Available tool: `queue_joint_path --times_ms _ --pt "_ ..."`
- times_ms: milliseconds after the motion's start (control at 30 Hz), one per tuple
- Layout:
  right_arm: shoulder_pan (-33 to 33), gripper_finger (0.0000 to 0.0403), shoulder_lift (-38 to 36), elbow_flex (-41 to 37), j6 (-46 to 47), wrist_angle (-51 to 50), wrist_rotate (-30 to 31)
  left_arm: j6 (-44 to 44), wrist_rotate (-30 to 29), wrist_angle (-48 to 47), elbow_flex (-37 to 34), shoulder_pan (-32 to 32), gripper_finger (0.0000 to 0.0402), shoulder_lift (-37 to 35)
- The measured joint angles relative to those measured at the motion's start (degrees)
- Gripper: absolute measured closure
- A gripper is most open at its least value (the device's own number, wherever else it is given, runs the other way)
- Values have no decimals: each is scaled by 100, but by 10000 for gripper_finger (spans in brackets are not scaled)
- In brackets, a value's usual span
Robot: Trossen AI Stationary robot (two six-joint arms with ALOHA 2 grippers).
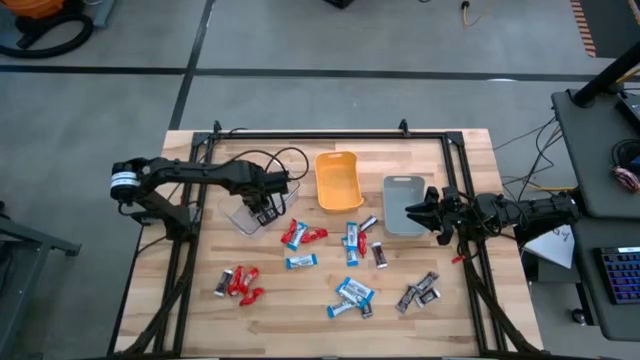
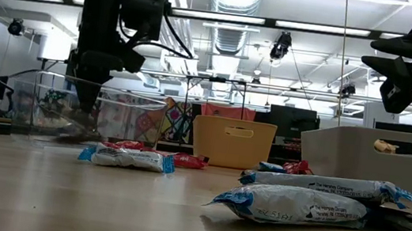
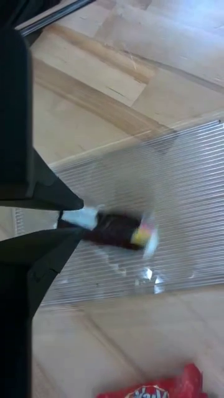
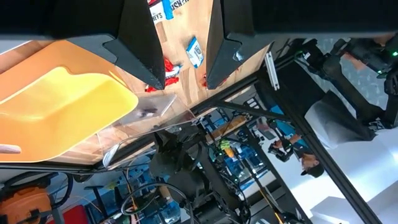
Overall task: Organize candy in baskets
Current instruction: Put the red chocolate into the gray bin
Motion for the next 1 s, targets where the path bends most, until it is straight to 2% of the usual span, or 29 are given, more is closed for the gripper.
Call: queue_joint_path --times_ms 233,400,633,733,833,1000 --pt "0 294 0 0 124 13 0 63 0 -22 19 -9 349 -64" --pt "0 294 0 0 360 25 -2 152 -7 49 248 -176 354 -413" --pt "0 294 60 -2 544 417 5 460 -66 1394 278 -962 364 -1524" --pt "0 294 192 22 554 537 8 548 -401 2017 217 -1504 364 -1913" --pt "0 294 458 170 555 500 9 580 -999 2518 96 -2108 364 -2199" --pt "0 294 1256 654 493 424 13 414 -1980 3011 -46 -3075 364 -2369"
